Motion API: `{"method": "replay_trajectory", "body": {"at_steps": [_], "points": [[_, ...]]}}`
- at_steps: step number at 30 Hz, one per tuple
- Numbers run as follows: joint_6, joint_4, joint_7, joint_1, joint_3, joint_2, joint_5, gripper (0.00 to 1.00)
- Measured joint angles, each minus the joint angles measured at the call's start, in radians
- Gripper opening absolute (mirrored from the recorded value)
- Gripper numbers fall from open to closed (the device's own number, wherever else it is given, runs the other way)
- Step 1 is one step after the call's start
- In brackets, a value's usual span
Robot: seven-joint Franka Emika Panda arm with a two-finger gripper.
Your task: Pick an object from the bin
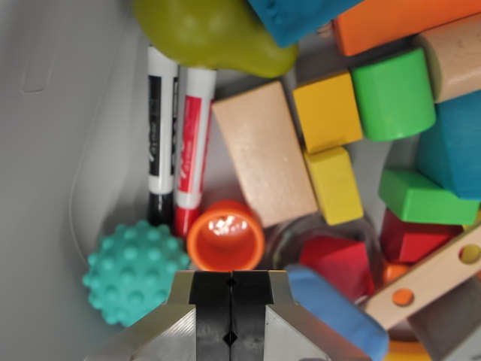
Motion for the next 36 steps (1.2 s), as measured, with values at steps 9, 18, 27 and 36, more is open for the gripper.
{"method": "replay_trajectory", "body": {"at_steps": [9, 18, 27, 36], "points": [[-0.072, 0.017, 0.002, 0.000, 0.000, -0.052, -0.001, 0.00], [-0.144, 0.043, 0.004, 0.000, -0.001, -0.095, -0.003, 0.00], [-0.208, 0.074, 0.005, 0.000, -0.001, -0.126, -0.004, 0.00], [-0.246, 0.095, 0.005, 0.000, -0.001, -0.140, -0.005, 0.00]]}}
